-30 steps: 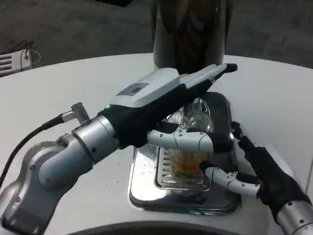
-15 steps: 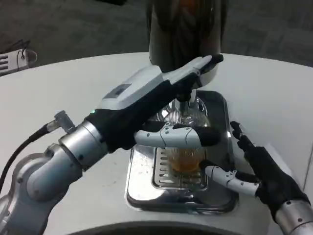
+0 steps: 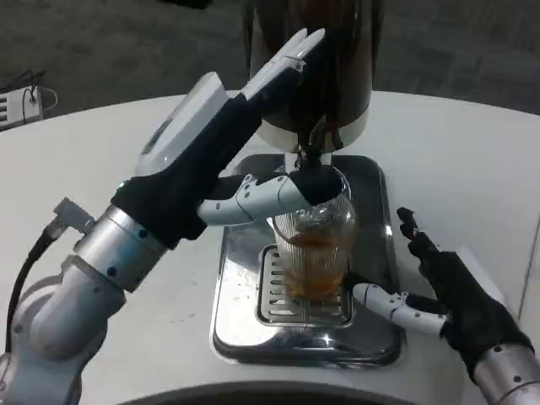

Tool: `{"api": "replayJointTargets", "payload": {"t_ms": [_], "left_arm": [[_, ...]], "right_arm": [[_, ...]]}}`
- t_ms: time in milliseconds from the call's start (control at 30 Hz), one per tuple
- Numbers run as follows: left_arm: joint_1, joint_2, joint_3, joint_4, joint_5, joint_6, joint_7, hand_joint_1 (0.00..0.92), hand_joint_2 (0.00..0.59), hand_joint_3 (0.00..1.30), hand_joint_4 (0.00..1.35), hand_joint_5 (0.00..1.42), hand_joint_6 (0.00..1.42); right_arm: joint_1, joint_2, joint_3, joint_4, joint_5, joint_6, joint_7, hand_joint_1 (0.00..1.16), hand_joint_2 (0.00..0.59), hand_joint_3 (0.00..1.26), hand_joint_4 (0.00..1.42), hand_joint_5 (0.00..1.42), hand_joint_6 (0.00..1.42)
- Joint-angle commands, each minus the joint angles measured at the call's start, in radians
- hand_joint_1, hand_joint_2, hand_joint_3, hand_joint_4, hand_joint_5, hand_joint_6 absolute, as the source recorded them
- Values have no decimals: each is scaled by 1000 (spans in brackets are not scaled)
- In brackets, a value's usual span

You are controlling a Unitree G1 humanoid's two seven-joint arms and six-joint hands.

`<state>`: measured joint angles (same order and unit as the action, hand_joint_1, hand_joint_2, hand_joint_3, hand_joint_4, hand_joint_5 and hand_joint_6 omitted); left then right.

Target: Grasp the cup under the faucet to collect the drink, then remove the cup.

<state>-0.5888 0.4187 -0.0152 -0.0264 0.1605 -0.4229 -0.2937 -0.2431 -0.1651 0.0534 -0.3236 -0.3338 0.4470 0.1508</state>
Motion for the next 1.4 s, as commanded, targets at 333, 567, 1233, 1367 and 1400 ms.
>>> {"api": "replayJointTargets", "payload": {"t_ms": [333,567,1233,1367,1400], "left_arm": [[185,72,79,10,-19,1,-13,0,26,99,9,98,119],[265,99,114,21,-20,5,-6,0,32,110,10,100,124],[334,208,92,63,96,83,-32,0,30,69,0,66,124],[352,222,78,47,130,101,-37,0,28,59,0,60,113],[356,225,75,43,136,106,-39,0,28,59,0,59,112]], "right_arm": [[-50,7,26,24,30,-31,-11,695,271,0,0,12,1],[-71,21,51,56,34,-54,-31,695,271,0,0,15,1],[-110,52,81,172,39,-136,-81,695,271,0,0,16,1],[-126,65,87,195,38,-151,-96,695,271,0,0,16,1],[-131,69,88,202,37,-153,-100,695,271,0,0,16,1]]}}
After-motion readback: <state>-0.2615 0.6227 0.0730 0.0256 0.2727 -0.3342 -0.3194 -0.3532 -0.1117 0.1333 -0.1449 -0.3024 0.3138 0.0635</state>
